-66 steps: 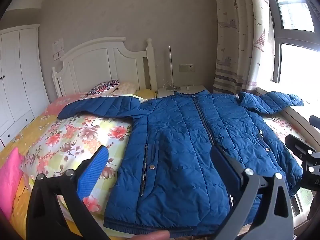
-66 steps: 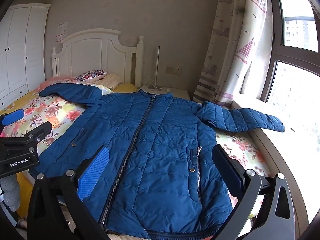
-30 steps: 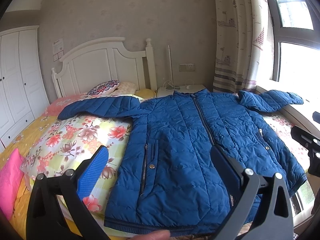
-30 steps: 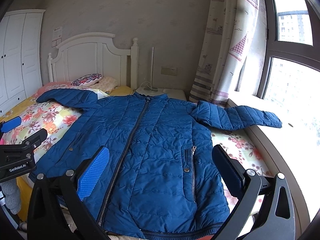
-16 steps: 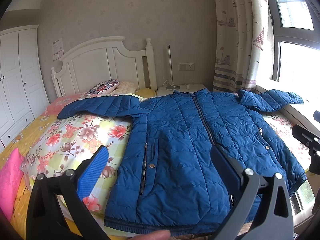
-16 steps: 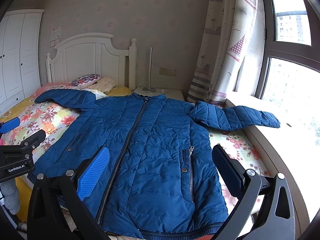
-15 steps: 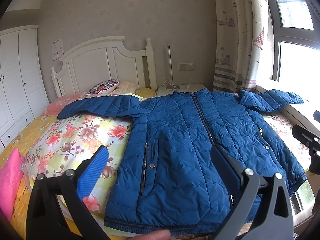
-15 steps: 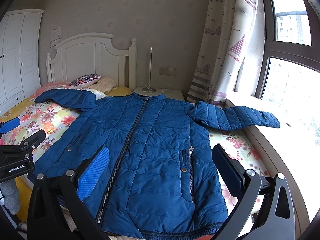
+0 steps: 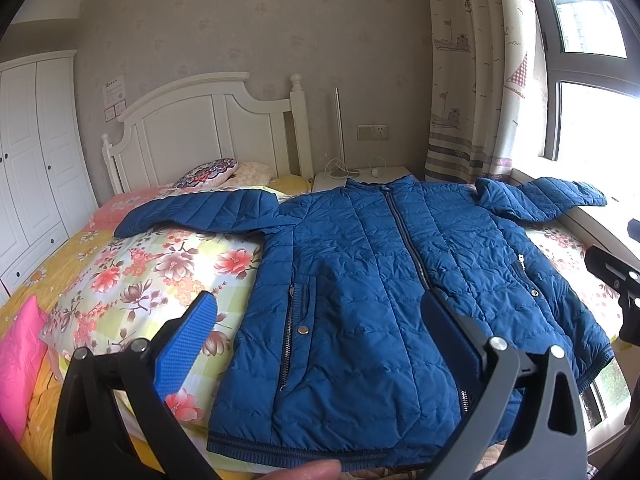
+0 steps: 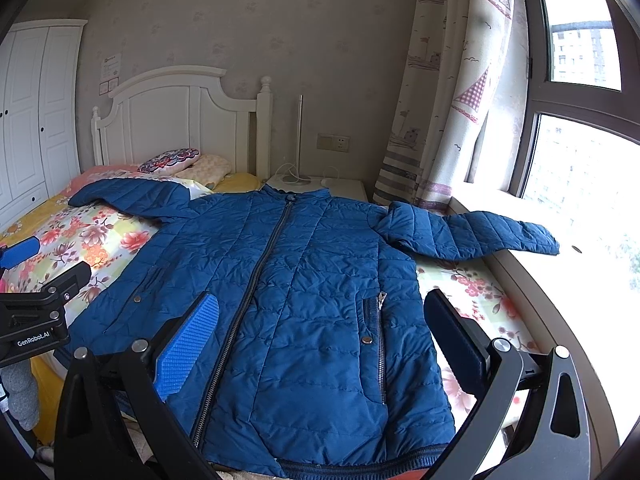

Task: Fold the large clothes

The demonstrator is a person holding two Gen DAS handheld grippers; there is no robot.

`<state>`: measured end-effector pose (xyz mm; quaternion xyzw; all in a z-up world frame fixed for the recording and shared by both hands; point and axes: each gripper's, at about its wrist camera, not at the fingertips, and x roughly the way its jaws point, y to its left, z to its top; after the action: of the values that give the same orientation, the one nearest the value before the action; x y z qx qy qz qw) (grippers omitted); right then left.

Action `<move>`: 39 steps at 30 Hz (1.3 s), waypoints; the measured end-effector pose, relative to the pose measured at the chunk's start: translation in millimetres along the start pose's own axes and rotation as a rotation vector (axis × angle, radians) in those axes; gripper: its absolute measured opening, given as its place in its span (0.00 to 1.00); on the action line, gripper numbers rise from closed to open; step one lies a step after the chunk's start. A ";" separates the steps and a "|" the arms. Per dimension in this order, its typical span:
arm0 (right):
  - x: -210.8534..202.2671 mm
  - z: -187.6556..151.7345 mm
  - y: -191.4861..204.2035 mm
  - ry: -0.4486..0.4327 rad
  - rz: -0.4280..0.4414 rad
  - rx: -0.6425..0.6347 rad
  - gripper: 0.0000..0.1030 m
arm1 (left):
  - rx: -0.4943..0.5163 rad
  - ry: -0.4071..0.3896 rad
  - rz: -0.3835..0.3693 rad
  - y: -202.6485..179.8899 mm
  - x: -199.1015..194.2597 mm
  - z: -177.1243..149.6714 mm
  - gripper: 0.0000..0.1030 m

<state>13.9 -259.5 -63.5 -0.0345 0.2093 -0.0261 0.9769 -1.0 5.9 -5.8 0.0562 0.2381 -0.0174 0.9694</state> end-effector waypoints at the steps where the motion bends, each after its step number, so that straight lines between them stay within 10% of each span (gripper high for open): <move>1: -0.1 0.0 0.2 0.000 0.000 0.000 0.96 | 0.000 0.000 0.000 -0.1 0.1 0.2 0.98; 39: 19.5 -8.6 -5.1 0.053 -0.010 0.015 0.96 | 0.017 0.065 -0.007 -6.1 19.7 -9.7 0.98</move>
<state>27.9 -266.3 -78.9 -0.0276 0.2347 -0.0337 0.9711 11.6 0.8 -24.2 0.0641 0.2694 -0.0213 0.9607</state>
